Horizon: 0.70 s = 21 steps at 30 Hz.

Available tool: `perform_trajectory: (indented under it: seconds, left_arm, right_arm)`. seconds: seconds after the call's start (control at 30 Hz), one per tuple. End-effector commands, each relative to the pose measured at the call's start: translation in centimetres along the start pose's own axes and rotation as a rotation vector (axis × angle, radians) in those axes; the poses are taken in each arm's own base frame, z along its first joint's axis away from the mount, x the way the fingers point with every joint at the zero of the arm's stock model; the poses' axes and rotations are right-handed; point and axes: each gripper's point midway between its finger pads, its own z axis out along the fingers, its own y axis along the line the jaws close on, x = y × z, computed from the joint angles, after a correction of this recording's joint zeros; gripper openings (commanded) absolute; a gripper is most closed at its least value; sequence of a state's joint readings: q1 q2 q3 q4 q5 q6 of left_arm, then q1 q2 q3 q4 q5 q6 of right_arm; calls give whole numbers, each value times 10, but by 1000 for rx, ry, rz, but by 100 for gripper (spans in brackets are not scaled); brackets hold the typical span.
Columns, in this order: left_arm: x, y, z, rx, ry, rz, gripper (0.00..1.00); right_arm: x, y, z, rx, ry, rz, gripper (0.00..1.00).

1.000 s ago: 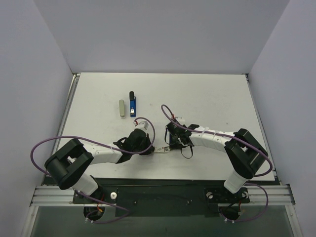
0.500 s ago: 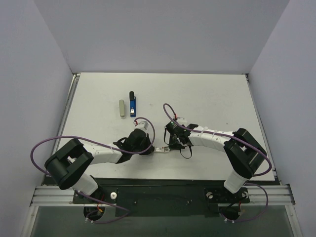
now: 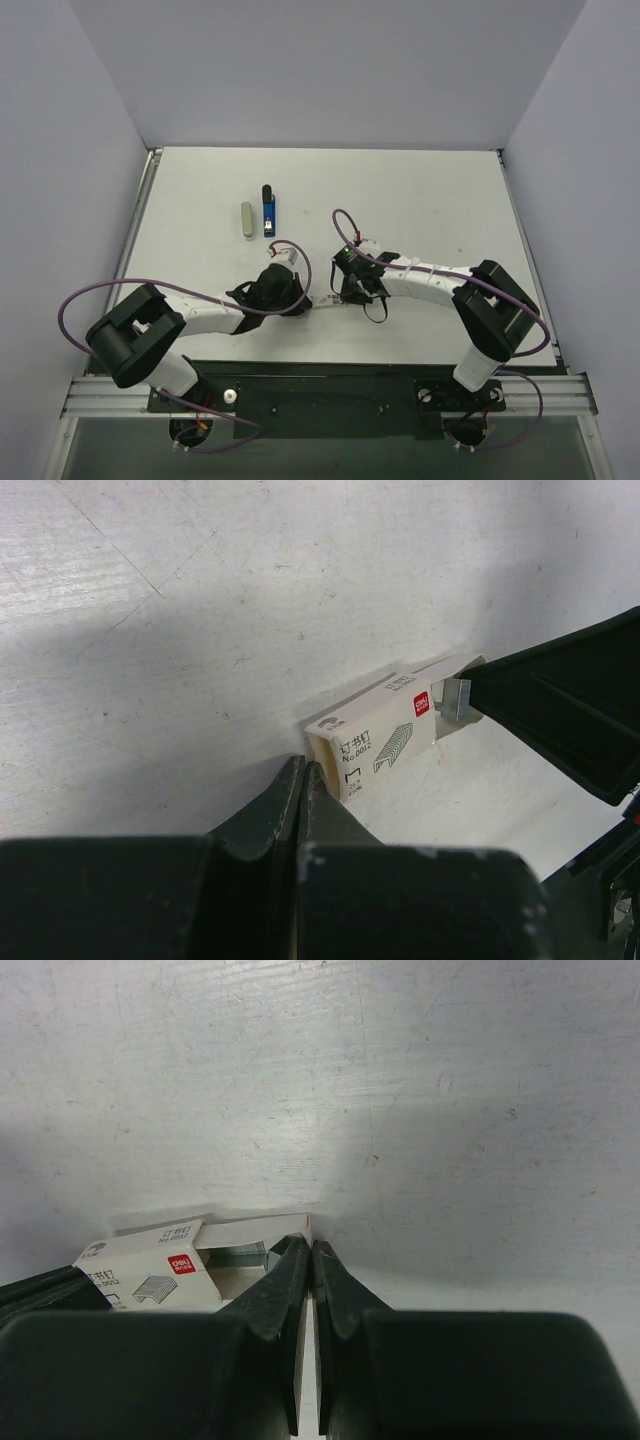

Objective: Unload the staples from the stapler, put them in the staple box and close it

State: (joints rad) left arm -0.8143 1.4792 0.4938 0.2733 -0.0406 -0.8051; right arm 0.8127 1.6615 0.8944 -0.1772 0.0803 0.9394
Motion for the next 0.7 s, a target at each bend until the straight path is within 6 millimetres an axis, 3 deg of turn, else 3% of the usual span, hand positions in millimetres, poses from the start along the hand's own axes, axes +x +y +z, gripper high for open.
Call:
perform_trajectory:
  seconds: [0.0, 0.27, 0.57, 0.67]
  left_arm:
    - [0, 0, -2, 3, -4, 2, 0]
    - [2, -2, 3, 13, 9, 12, 0]
    - [5, -4, 10, 26, 30, 28, 0]
    - [7, -8, 12, 46, 48, 30, 0]
  right_arm:
    - [2, 3, -1, 30, 1, -12, 0]
    - [0, 21, -4, -15, 7, -127, 0]
    - [-2, 13, -5, -26, -10, -303, 0]
    - [2, 20, -2, -67, 1, -306, 0]
